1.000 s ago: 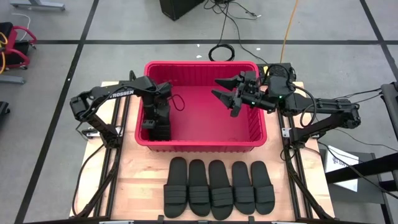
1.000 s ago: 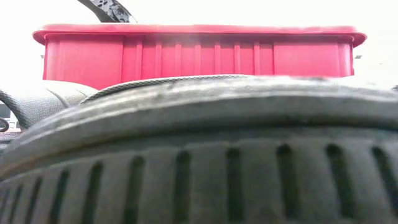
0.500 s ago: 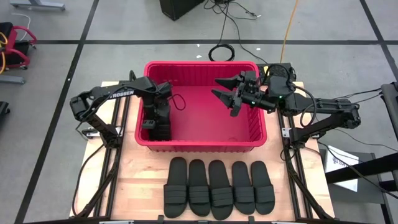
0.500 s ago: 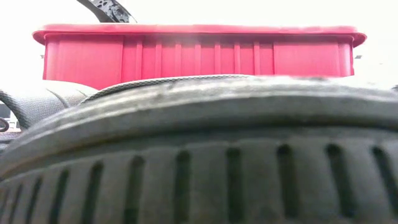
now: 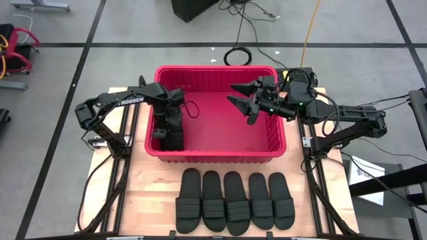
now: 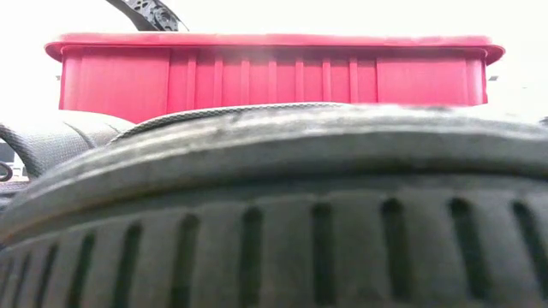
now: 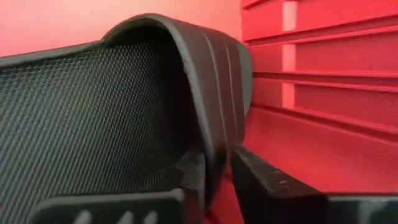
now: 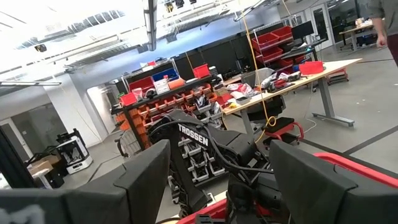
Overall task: Pick and place slides into bin
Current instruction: Put the black slide into the red bin
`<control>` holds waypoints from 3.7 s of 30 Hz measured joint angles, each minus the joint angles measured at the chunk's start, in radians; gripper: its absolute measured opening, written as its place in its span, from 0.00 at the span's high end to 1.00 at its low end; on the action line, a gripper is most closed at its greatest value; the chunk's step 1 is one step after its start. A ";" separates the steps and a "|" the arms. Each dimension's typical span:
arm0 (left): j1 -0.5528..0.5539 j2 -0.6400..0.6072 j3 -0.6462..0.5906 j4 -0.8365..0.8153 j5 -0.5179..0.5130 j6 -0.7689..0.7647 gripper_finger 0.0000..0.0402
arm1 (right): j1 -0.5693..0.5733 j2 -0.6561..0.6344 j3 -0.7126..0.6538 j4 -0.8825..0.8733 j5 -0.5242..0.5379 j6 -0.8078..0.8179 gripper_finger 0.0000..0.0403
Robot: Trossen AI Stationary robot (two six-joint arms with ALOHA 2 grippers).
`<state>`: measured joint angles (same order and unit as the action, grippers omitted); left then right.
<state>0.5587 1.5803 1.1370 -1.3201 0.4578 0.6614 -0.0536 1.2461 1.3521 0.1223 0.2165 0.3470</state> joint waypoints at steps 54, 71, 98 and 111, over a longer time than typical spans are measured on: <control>0.005 0.000 0.449 -0.037 -0.434 -0.123 0.44 | -0.026 0.000 0.000 0.045 -0.008 0.019 0.34; -0.094 -0.005 0.961 -0.251 -0.341 -0.351 0.44 | -0.026 -0.001 0.000 0.075 -0.008 0.012 0.34; -0.705 -0.059 0.881 -0.247 -0.249 -0.732 0.44 | -0.026 0.000 0.000 0.068 -0.008 0.007 0.34; -0.837 -0.058 0.501 0.027 -0.169 -0.806 0.44 | -0.024 0.000 0.000 0.067 -0.014 0.032 0.34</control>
<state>-0.2784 1.5227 1.6382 -1.2929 0.2884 -0.1443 -0.0772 1.2457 1.3521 0.1894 0.2028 0.3791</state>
